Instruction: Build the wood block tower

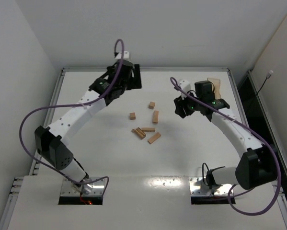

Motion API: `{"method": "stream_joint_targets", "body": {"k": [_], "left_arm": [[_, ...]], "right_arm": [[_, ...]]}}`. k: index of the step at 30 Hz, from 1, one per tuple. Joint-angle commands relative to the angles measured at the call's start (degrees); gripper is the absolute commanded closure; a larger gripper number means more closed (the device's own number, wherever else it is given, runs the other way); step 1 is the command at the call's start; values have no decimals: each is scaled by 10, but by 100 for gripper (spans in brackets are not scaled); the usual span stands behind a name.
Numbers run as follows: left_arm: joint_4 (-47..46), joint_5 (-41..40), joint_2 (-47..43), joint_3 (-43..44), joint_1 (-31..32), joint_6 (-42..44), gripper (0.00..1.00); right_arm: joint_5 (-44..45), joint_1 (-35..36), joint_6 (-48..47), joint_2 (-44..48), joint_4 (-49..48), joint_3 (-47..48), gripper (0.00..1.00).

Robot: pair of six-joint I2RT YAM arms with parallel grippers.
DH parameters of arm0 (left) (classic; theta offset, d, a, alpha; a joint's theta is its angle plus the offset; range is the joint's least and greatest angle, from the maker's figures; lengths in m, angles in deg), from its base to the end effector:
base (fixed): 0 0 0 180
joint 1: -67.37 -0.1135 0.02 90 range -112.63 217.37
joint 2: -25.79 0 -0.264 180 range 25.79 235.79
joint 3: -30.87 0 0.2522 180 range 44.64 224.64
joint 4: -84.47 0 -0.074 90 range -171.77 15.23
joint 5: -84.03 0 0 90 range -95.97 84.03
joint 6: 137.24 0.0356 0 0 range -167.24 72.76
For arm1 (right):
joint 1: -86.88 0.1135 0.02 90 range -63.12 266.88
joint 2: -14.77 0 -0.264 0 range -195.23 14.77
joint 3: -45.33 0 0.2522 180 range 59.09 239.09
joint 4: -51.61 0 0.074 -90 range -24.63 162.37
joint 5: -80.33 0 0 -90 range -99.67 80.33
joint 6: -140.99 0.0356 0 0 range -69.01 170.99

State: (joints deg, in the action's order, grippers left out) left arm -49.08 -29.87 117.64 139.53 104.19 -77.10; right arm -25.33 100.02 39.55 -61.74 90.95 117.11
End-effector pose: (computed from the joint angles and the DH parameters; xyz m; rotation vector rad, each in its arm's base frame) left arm 0.2989 -0.2057 0.3976 -0.1266 2.0485 -0.2909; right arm 0.2778 0.0747 0.2741 -0.6271 2.2421 0.3342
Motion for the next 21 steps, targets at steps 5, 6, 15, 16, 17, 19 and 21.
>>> {"method": "stream_joint_targets", "body": {"k": [5,6,15,16,17,19,21], "left_arm": [[0,19,-52,-107,-194,36,19],[0,31,-59,-116,-210,43,18],[34,146,-51,-139,-324,75,13],[34,152,-51,-147,-330,80,13],[34,159,-51,-147,-336,80,13],[29,183,-51,-153,-347,80,13],[29,191,-51,-153,-353,80,13]], "right_arm": [[-126,113,-108,-71,-11,66,59],[-126,127,-132,-83,1,75,60],[-103,230,-200,-196,45,130,65],[-87,237,-200,-214,45,130,65],[-87,243,-200,-223,45,136,65],[-74,243,-200,-239,39,136,65],[-61,249,-206,-263,31,136,65]]}}
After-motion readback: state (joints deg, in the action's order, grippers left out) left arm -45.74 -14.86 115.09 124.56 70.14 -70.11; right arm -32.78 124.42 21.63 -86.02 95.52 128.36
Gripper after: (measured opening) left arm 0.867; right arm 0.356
